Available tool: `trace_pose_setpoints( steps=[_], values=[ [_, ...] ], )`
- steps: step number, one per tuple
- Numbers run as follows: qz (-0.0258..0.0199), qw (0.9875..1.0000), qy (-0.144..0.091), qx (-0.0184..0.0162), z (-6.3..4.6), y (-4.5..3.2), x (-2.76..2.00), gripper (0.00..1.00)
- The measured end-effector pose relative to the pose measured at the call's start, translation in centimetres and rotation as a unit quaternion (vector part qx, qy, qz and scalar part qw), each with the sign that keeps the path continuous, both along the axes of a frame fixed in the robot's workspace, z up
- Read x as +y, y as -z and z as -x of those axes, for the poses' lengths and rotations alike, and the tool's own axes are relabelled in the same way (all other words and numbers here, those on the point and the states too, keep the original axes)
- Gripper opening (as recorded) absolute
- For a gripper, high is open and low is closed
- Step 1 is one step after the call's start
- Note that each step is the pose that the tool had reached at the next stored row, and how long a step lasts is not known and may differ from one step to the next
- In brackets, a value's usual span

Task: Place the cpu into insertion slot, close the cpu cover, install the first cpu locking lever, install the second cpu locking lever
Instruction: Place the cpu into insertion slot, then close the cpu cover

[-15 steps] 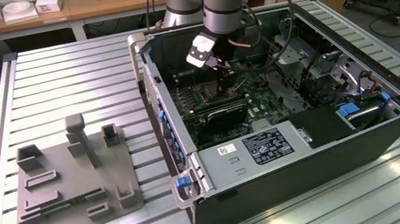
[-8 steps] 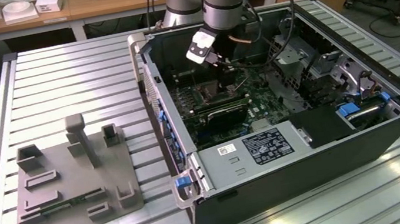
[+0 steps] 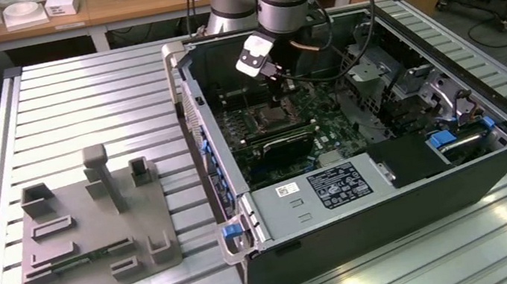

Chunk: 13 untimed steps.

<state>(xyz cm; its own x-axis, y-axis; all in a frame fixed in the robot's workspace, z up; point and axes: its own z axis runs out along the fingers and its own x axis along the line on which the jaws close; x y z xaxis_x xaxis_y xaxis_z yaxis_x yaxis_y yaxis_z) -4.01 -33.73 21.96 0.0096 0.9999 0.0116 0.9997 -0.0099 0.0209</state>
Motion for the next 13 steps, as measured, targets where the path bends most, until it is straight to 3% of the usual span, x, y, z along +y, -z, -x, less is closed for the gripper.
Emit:
trace_pose_setpoints(
  steps=[13],
  values=[
    [0.0, 1.0, 0.0, 0.0, 0.0, -0.25, 0.0, 0.1]
  ],
)
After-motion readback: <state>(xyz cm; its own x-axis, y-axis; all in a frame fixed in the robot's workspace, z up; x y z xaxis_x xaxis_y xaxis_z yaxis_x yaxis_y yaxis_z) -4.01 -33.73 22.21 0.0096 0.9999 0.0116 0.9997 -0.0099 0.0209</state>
